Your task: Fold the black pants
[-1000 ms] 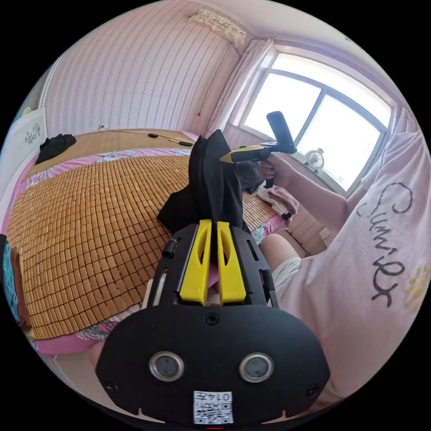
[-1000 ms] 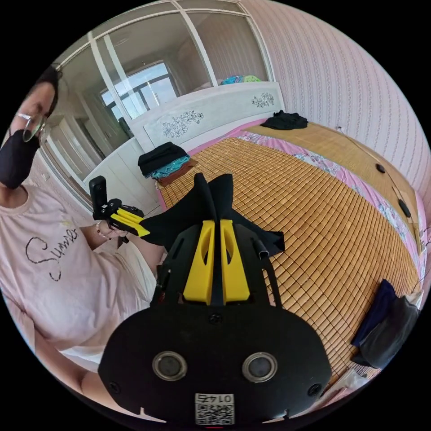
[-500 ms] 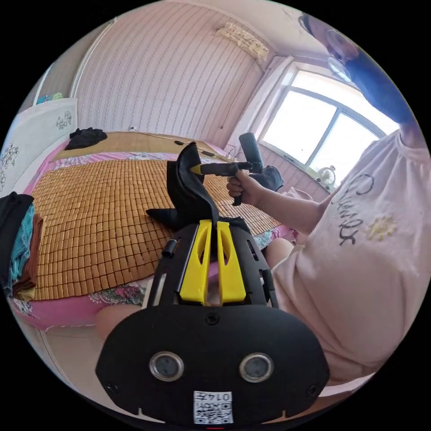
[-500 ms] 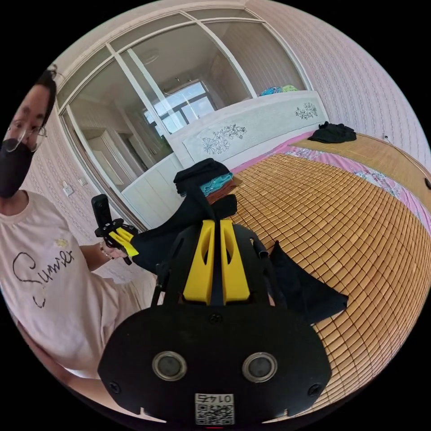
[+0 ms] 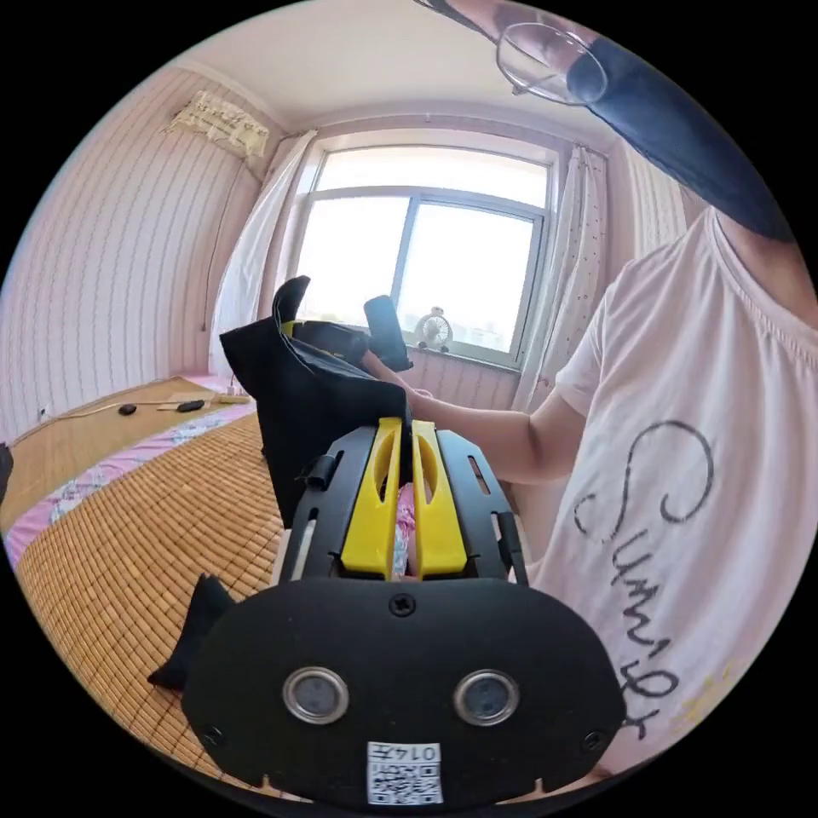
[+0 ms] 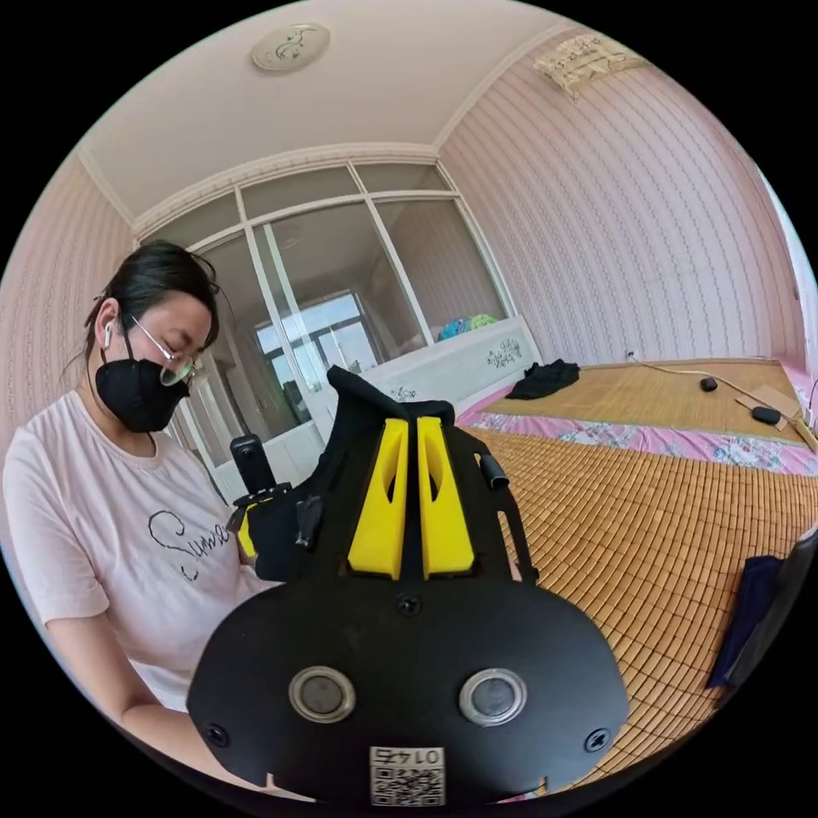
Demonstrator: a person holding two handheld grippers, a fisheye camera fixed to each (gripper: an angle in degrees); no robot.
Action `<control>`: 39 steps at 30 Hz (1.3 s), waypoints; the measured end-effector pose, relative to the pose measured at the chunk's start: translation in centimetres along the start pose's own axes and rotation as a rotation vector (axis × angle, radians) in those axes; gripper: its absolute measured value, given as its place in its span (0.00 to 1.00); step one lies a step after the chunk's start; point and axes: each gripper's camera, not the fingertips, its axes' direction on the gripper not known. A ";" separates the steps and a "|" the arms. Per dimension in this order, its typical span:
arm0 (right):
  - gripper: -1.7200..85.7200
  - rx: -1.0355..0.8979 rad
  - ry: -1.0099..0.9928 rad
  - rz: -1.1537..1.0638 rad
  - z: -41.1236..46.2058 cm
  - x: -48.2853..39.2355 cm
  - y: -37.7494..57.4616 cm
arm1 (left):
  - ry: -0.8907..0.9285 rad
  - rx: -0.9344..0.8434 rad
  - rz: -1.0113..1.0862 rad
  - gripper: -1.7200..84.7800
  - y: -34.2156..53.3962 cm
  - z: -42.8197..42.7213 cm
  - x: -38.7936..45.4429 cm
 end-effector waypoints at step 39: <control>0.03 0.286 0.384 0.398 -33.1 13.4 24.6 | -0.963 -0.792 -0.655 0.01 7.5 -5.8 -18.8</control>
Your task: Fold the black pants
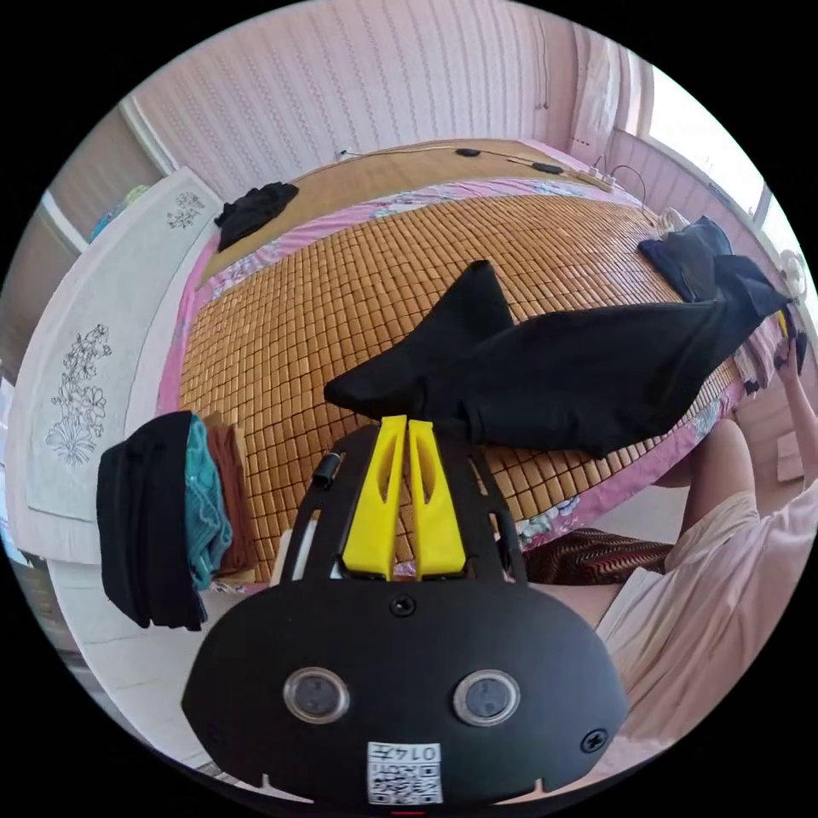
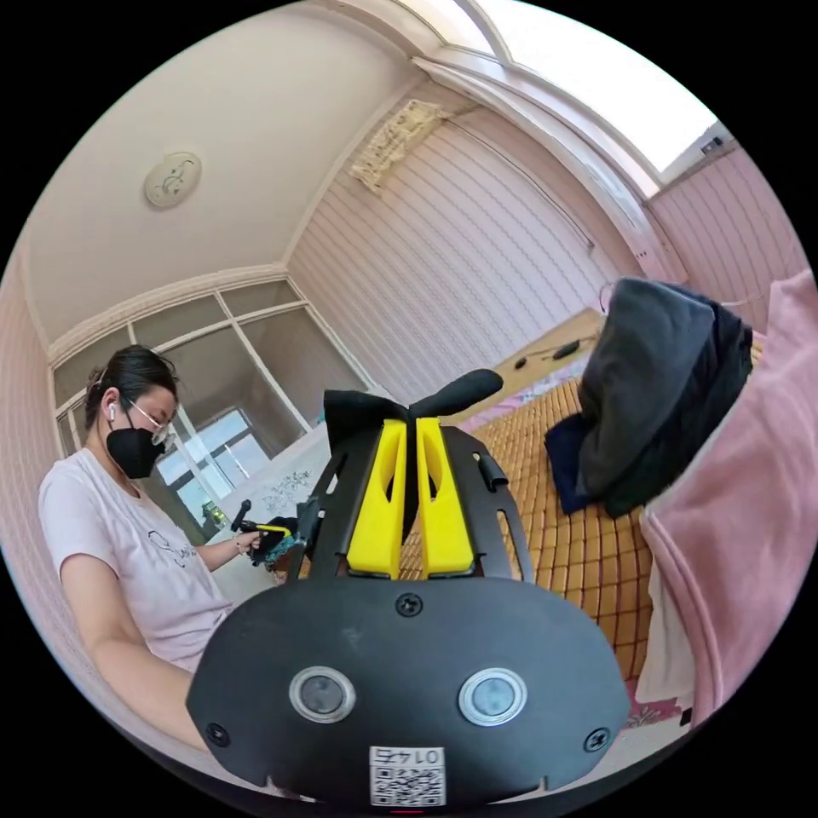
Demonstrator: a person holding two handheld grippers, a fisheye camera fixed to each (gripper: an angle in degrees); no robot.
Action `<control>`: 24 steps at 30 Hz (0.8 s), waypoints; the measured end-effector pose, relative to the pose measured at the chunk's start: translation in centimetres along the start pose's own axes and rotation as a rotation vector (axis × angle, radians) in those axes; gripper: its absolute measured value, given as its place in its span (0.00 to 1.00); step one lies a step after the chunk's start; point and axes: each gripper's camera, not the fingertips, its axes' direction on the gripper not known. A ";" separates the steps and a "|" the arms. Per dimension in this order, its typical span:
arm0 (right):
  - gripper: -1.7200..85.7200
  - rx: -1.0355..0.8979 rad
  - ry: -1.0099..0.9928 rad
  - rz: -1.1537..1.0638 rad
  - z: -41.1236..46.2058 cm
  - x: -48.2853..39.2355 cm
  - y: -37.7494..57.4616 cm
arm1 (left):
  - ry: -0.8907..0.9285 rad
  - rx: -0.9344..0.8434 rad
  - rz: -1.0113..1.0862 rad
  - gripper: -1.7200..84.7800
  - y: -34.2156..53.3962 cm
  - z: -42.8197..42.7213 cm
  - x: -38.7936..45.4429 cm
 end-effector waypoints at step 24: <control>0.17 -0.859 0.739 0.055 37.9 -4.6 9.7 | 0.234 -0.167 0.098 0.08 -3.5 10.7 6.9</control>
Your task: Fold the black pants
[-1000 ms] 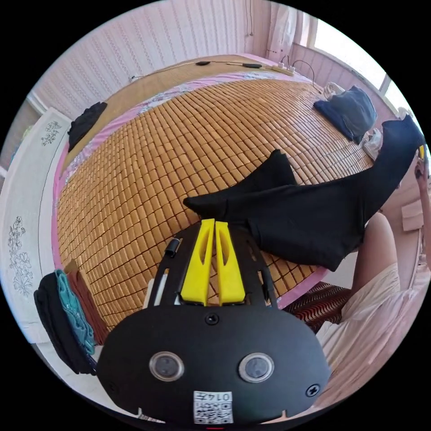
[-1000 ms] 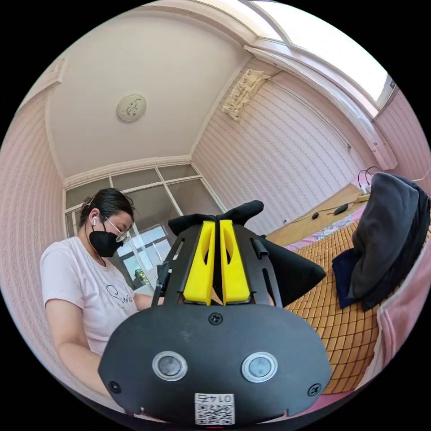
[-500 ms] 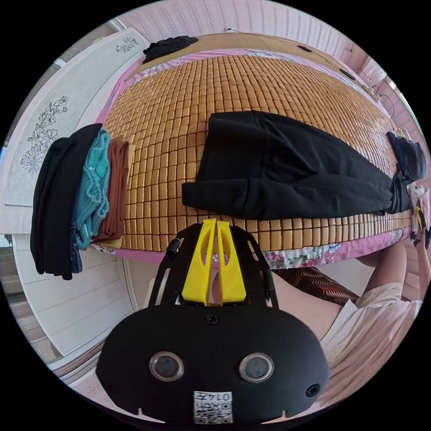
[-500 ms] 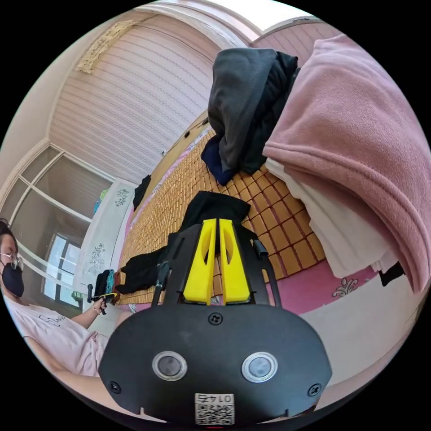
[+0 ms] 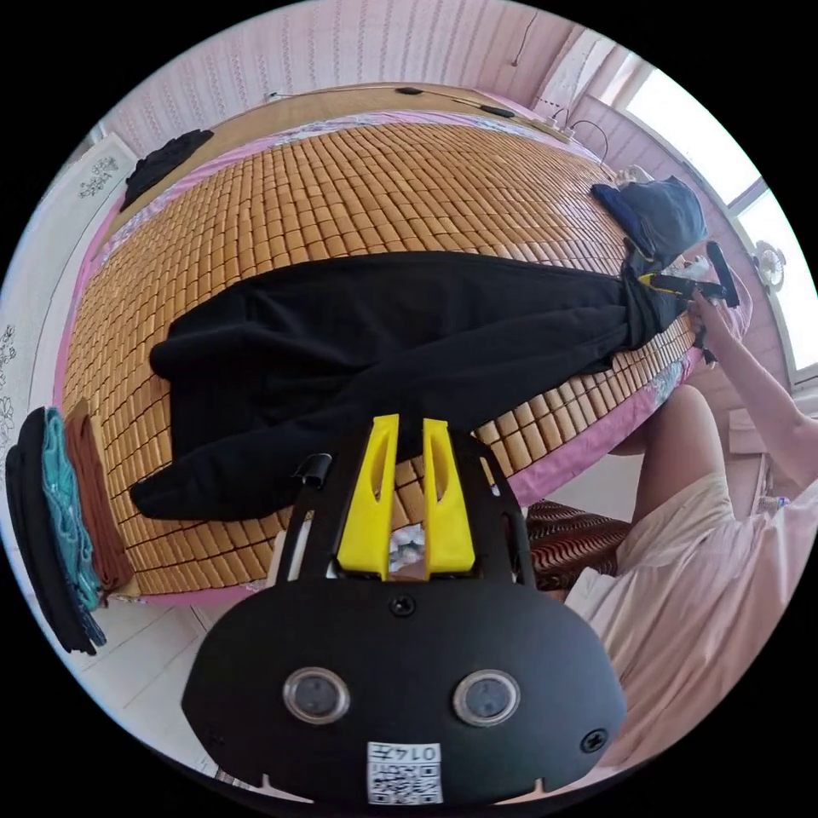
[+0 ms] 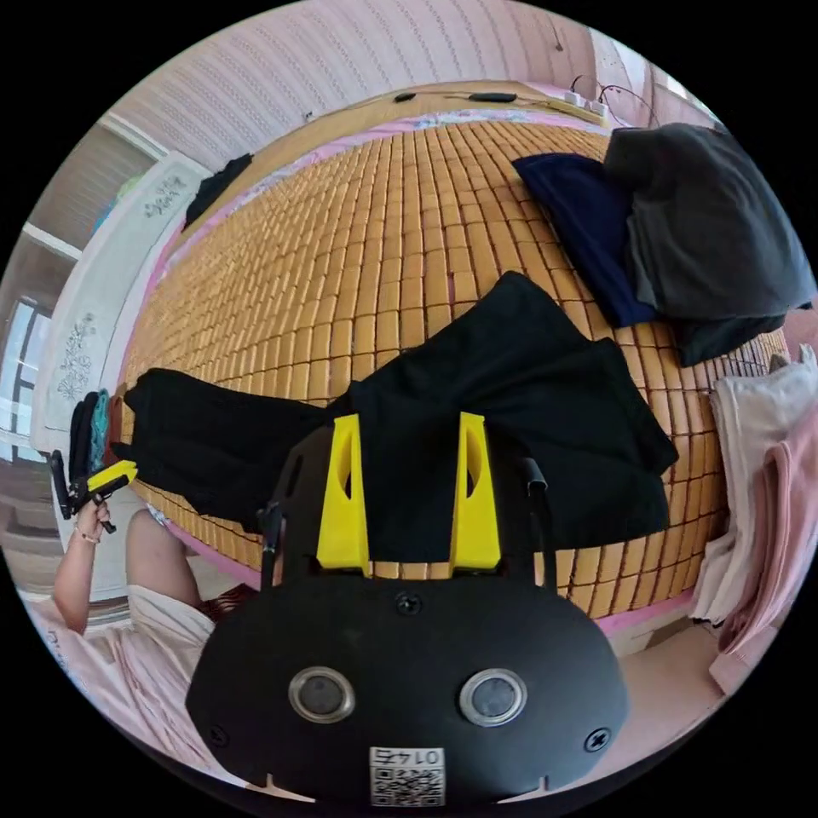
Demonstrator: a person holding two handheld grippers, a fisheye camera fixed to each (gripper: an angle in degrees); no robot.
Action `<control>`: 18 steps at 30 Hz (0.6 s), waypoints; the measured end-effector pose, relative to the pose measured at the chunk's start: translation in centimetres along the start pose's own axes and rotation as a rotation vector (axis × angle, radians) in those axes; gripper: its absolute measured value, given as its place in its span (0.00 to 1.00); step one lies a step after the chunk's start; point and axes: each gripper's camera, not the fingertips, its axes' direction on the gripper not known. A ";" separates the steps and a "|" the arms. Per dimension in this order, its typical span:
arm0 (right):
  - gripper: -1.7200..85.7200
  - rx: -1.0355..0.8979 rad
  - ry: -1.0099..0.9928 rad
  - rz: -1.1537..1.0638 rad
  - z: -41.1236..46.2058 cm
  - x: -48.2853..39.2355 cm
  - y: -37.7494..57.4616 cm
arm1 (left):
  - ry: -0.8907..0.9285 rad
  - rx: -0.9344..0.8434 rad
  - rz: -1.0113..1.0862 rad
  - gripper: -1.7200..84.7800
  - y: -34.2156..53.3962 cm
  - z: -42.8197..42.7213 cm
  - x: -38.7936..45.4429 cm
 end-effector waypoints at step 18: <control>0.02 0.135 0.112 0.149 -9.7 5.0 19.1 | 0.030 -0.026 -0.020 0.08 0.1 2.1 -4.3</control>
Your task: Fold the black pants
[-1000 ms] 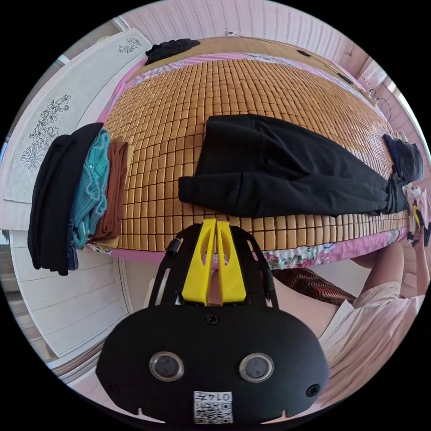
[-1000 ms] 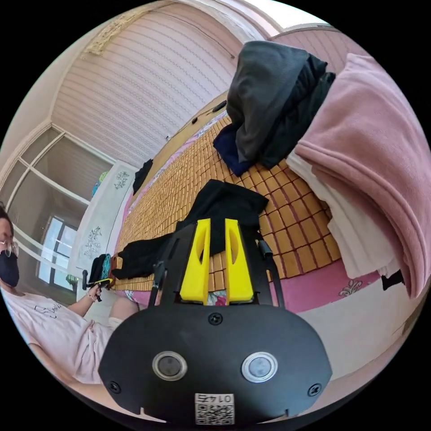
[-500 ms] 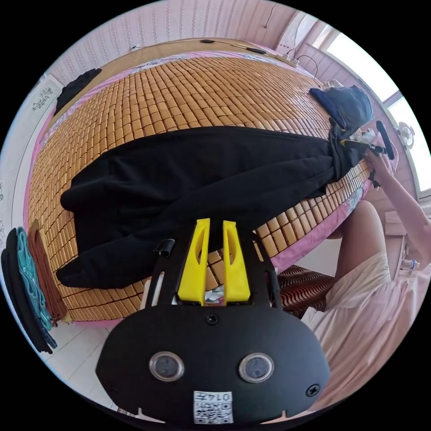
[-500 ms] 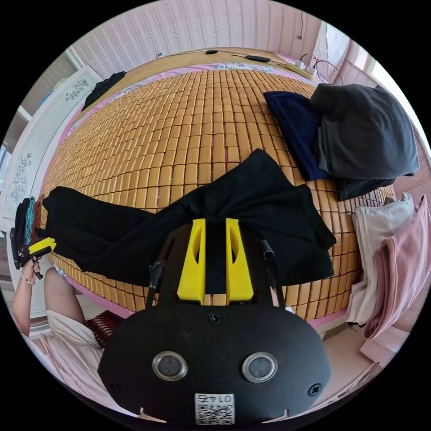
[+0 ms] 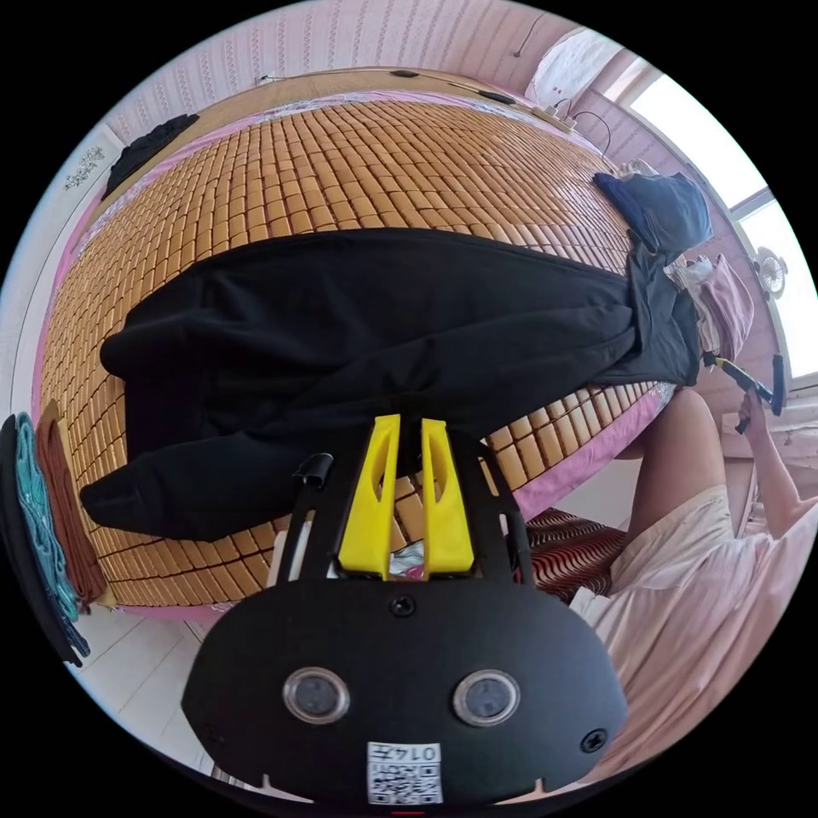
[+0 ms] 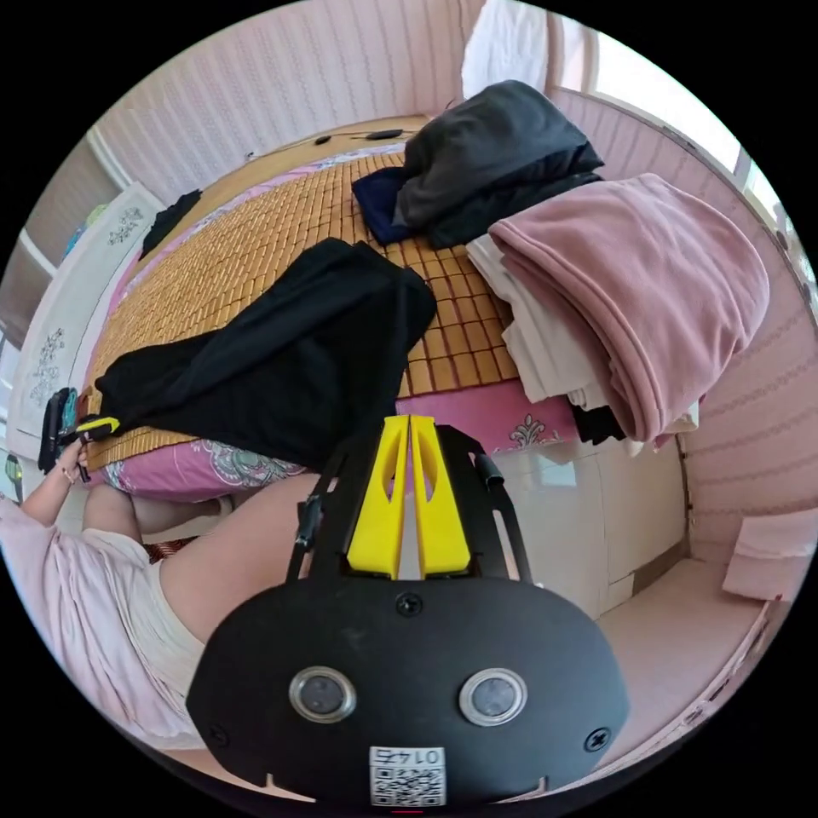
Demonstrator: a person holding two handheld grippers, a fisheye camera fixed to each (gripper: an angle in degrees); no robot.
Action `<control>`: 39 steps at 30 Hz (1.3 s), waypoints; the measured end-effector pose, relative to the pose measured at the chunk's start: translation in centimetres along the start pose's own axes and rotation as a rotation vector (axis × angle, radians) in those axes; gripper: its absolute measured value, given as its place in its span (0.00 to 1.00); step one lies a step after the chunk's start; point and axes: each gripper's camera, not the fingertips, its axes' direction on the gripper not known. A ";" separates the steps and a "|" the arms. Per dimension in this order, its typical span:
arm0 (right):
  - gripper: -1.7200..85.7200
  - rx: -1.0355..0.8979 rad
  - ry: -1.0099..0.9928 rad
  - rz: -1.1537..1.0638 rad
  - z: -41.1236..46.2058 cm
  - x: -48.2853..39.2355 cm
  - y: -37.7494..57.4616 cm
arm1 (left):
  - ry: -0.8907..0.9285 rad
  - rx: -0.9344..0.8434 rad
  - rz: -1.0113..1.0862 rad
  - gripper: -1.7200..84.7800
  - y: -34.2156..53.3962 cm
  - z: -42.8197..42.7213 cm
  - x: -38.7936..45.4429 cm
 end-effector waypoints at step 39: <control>0.02 0.267 -0.229 0.096 -10.0 -5.9 9.0 | -0.056 0.116 -0.727 0.02 13.0 -4.7 -25.5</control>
